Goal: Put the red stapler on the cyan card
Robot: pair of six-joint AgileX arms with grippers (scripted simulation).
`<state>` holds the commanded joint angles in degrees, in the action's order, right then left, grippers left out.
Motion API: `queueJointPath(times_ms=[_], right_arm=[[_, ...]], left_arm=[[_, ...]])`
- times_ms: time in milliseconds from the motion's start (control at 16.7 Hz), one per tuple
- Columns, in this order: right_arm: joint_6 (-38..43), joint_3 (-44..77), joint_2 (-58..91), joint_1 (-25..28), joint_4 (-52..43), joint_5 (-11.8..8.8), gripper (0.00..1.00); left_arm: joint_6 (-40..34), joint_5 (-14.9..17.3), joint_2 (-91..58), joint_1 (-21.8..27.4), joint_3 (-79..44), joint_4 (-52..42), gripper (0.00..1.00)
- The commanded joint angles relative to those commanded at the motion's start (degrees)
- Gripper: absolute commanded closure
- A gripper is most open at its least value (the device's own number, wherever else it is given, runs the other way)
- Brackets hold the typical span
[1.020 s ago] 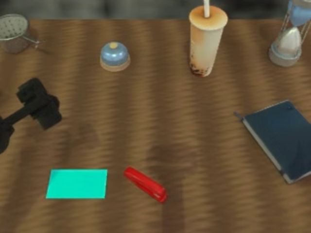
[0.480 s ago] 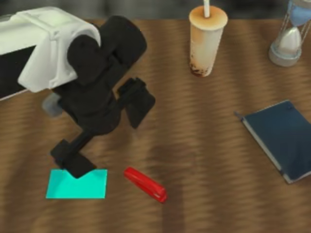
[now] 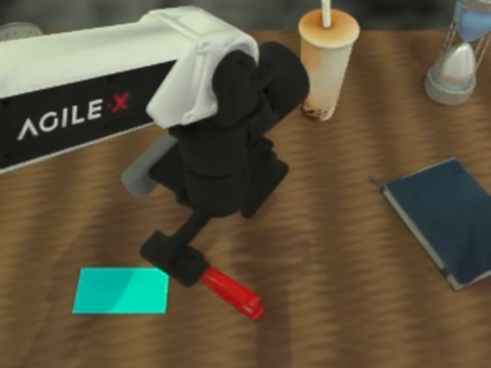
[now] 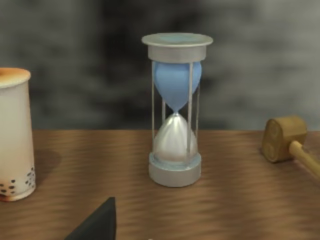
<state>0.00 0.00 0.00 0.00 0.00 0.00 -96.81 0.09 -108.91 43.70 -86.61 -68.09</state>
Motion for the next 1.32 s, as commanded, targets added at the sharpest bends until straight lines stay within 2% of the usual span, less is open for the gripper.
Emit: queueJointPath(times_ms=[360,840,1140,1320], right_arm=[[0.00,0.00,0.00,0.00,0.00,0.00,0.00],[0.00,0.00,0.00,0.00,0.00,0.00,0.00],[0.00,0.00,0.00,0.00,0.00,0.00,0.00],[0.00,0.00,0.00,0.00,0.00,0.00,0.00]], left_arm=[[0.19,0.00,-0.64,-0.22,1.86,2.33,0.00],[0.25,0.04,-6.71,-0.15,13.52,20.35,0.00],[0.24,0.04,-7.00,-0.14,14.13,21.13,0.00],[0.24,0.04,-7.00,-0.14,14.13,21.13,0.23]])
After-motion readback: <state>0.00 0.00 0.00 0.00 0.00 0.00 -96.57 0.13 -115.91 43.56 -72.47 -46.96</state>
